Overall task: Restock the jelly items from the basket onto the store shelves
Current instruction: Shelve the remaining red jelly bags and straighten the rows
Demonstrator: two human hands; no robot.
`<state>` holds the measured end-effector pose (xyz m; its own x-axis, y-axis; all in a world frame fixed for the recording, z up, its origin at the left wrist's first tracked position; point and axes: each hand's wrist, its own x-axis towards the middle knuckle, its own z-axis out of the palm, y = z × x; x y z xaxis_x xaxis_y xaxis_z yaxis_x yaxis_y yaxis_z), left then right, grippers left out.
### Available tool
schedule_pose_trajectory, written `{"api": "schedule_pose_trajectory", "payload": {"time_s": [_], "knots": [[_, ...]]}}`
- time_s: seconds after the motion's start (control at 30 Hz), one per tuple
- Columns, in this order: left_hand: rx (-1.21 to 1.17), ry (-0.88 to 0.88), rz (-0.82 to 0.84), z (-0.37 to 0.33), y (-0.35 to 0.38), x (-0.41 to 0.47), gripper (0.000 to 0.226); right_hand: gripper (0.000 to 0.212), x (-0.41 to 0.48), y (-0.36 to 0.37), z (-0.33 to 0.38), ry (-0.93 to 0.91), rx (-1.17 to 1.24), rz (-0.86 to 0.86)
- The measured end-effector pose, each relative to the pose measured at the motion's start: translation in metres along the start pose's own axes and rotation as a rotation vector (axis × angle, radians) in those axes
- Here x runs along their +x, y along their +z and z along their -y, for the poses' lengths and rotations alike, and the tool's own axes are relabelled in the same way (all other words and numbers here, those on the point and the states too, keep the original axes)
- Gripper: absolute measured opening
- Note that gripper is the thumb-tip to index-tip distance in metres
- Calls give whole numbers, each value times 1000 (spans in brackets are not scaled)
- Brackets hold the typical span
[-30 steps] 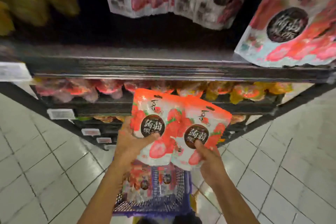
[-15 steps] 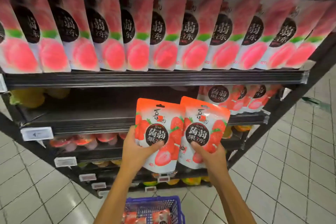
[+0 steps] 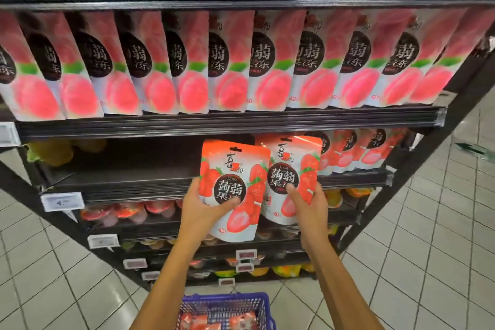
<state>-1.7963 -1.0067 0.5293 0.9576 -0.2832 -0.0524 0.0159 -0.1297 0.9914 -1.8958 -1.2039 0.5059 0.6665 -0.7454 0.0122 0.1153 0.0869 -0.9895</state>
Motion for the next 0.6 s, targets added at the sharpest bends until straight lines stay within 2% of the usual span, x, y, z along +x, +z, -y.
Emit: {"api": "schedule_pose_trajectory", "payload": {"time_s": [0.13,0.33,0.5,0.6], "knots": [[2,-3,-5,1,2,3,77,17,20,7,8,8,25,-18],[-28,-13,-28,1,7,6,80,12,52,26,26,-92,14,11],[-38,-17,-50,1,9,10,77,42,64,31,22,-116,-52,69],[-43,-17,-63,3,10,11,72,41,63,24,11,-116,-129,138]]}}
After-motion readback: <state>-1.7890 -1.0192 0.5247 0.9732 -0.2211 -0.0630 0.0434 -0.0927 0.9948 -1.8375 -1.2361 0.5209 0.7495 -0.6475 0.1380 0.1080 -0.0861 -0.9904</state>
